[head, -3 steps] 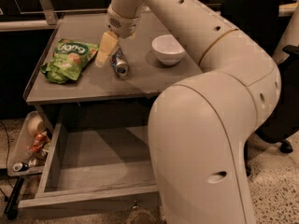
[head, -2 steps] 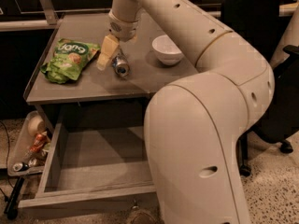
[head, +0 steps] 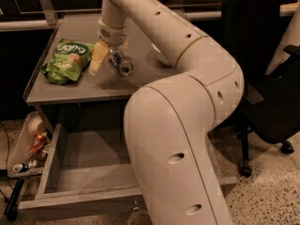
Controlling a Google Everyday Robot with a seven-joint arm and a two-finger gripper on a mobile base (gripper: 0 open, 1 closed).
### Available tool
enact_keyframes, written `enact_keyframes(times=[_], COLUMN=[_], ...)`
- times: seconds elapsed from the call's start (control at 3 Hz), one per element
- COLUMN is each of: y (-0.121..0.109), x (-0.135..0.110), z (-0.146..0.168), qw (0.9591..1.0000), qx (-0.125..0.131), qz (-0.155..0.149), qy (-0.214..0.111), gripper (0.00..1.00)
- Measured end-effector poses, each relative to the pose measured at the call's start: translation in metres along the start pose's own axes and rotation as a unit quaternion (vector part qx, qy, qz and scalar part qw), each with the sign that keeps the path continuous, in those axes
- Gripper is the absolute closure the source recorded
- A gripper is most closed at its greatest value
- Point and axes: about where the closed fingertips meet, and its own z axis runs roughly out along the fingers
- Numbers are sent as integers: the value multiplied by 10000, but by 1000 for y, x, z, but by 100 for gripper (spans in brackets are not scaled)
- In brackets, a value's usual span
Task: Place redbull can into top drawer
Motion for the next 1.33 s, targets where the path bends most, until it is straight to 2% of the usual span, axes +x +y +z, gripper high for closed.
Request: enact_keyframes(times=[0.33, 0.67, 1.33], y=[-5, -5, -5], x=[10, 10, 10], z=[4, 5, 5], qw=[10000, 10000, 10000], qx=[49, 44, 44], qz=[11, 12, 12], qy=[-26, -17, -17], gripper=[0, 19, 65])
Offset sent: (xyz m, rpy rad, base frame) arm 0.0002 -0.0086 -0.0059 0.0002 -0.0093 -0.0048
